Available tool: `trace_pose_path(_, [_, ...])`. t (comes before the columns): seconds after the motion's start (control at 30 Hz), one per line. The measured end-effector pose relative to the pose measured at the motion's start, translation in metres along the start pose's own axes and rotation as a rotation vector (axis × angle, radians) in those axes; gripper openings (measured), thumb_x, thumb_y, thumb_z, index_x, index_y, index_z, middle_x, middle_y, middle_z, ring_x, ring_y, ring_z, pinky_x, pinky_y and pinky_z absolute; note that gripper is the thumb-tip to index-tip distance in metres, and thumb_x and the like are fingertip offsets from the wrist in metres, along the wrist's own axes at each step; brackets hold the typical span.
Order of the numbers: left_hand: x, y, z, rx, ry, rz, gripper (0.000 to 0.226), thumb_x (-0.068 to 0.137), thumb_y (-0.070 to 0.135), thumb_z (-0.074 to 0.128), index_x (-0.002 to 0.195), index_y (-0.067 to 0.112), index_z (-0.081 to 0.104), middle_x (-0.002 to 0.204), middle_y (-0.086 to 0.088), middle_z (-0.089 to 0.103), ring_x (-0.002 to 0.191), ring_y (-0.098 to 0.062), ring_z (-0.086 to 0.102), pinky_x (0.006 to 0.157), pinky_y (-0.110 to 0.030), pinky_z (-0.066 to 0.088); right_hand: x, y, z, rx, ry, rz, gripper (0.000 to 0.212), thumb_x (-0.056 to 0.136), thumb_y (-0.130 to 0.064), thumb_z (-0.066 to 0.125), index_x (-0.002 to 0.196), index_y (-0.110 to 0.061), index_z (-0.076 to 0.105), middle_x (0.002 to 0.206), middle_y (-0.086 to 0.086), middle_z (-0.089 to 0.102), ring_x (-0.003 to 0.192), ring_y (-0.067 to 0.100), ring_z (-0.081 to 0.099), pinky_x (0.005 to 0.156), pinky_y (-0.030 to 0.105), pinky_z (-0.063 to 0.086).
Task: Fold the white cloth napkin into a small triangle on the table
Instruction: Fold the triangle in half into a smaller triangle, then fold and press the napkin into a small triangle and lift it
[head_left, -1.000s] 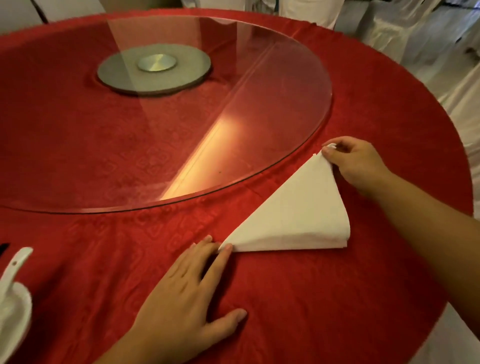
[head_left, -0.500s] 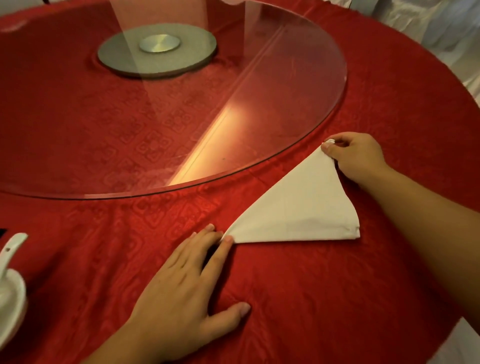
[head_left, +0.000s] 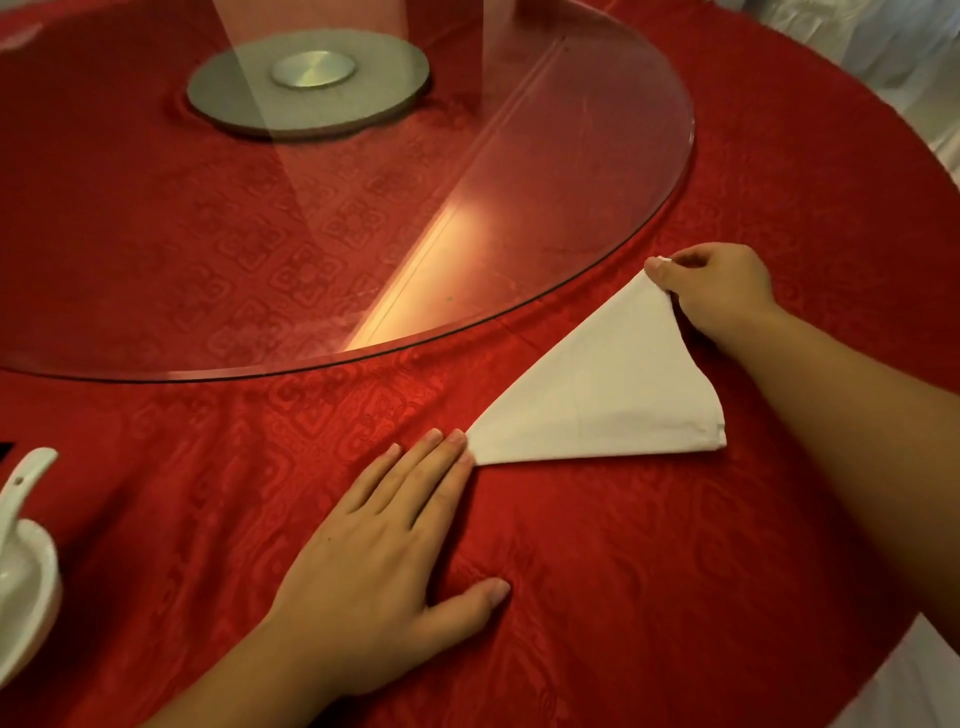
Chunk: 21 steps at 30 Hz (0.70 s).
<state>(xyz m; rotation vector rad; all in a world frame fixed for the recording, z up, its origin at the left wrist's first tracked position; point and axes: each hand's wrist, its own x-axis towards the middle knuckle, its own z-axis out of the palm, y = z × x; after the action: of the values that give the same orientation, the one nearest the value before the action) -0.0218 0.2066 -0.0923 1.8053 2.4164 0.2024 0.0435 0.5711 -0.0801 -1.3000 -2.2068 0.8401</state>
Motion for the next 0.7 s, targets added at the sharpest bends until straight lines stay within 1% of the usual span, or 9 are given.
trace_pose_path(0.1, [0.0,0.0,0.0,0.004,-0.004,0.001,0.089,0.085,0.075,0.031,0.149,0.013,0.027,0.158,-0.002,0.02,0.146,-0.012,0.011,0.115,-0.038,0.013,-0.024,-0.02,-0.009,0.017,0.131,-0.026,0.034,0.09,-0.037,0.056,0.096,-0.009,0.073,0.096,0.01,0.073,0.092,0.026,0.065,0.082,0.036,0.049])
trace_pose_path(0.17, [0.0,0.0,0.0,0.002,0.001,0.005,0.089,0.085,0.075,0.03,0.149,0.014,0.026,0.158,-0.001,0.019,0.146,-0.012,0.01,0.116,-0.038,0.011,-0.055,-0.037,-0.016,-0.027,0.291,-0.199,0.029,0.09,-0.024,0.051,0.091,-0.004,0.071,0.092,0.016,0.072,0.088,0.031,0.063,0.076,0.038,0.046])
trace_pose_path(0.23, [0.0,0.0,0.001,0.0,0.008,0.009,0.088,0.085,0.075,0.029,0.149,0.014,0.027,0.158,-0.002,0.02,0.146,-0.012,0.011,0.115,-0.037,0.011,-0.1,-0.056,-0.013,-0.011,0.33,-0.399,0.026,0.09,-0.018,0.052,0.094,-0.003,0.072,0.092,0.017,0.072,0.088,0.032,0.063,0.078,0.039,0.043])
trace_pose_path(0.3, [0.001,0.0,0.002,0.001,0.018,0.016,0.088,0.085,0.074,0.029,0.148,0.013,0.028,0.157,-0.003,0.021,0.146,-0.013,0.012,0.115,-0.039,0.012,-0.15,-0.073,0.001,-0.023,0.203,-0.525,0.03,0.091,-0.024,0.053,0.104,-0.004,0.071,0.102,0.015,0.071,0.096,0.03,0.064,0.086,0.033,0.041])
trace_pose_path(0.37, [0.001,-0.001,0.002,0.002,0.021,0.035,0.087,0.086,0.073,0.029,0.147,0.012,0.03,0.156,-0.006,0.026,0.145,-0.016,0.016,0.114,-0.041,0.015,-0.19,-0.087,0.021,-0.113,-0.031,-0.57,0.046,0.094,-0.038,0.048,0.119,-0.004,0.064,0.123,0.015,0.065,0.117,0.029,0.056,0.101,0.032,0.035])
trace_pose_path(0.47, [0.001,-0.003,0.004,-0.027,0.029,0.096,0.083,0.084,0.065,0.037,0.147,0.012,0.029,0.153,-0.013,0.029,0.144,-0.023,0.021,0.113,-0.044,0.016,-0.225,-0.097,0.047,-0.32,-0.318,-0.557,0.074,0.094,-0.06,0.023,0.144,-0.009,0.038,0.156,0.008,0.031,0.145,0.019,0.018,0.118,0.034,0.009])
trace_pose_path(0.53, [0.001,-0.004,0.005,-0.041,0.033,0.117,0.086,0.081,0.063,0.04,0.149,0.014,0.022,0.155,-0.013,0.025,0.145,-0.022,0.017,0.113,-0.045,0.016,-0.235,-0.096,0.058,-0.367,-0.359,-0.513,0.085,0.086,-0.066,0.008,0.149,-0.011,0.028,0.16,0.004,0.018,0.147,0.015,0.005,0.119,0.036,0.0])
trace_pose_path(0.6, [0.001,-0.005,0.005,-0.044,0.041,0.114,0.088,0.08,0.064,0.039,0.15,0.014,0.022,0.156,-0.01,0.023,0.145,-0.021,0.016,0.113,-0.043,0.015,-0.238,-0.091,0.062,-0.368,-0.355,-0.449,0.092,0.082,-0.07,0.001,0.15,-0.013,0.026,0.161,0.003,0.016,0.147,0.014,0.003,0.119,0.037,-0.003])
trace_pose_path(0.7, [0.001,-0.004,0.003,-0.035,0.053,0.108,0.089,0.08,0.067,0.036,0.149,0.011,0.025,0.155,-0.01,0.025,0.144,-0.022,0.019,0.113,-0.041,0.014,-0.238,-0.084,0.061,-0.387,-0.357,-0.41,0.087,0.085,-0.069,0.003,0.151,-0.016,0.021,0.161,0.002,0.014,0.147,0.013,0.001,0.118,0.04,-0.005])
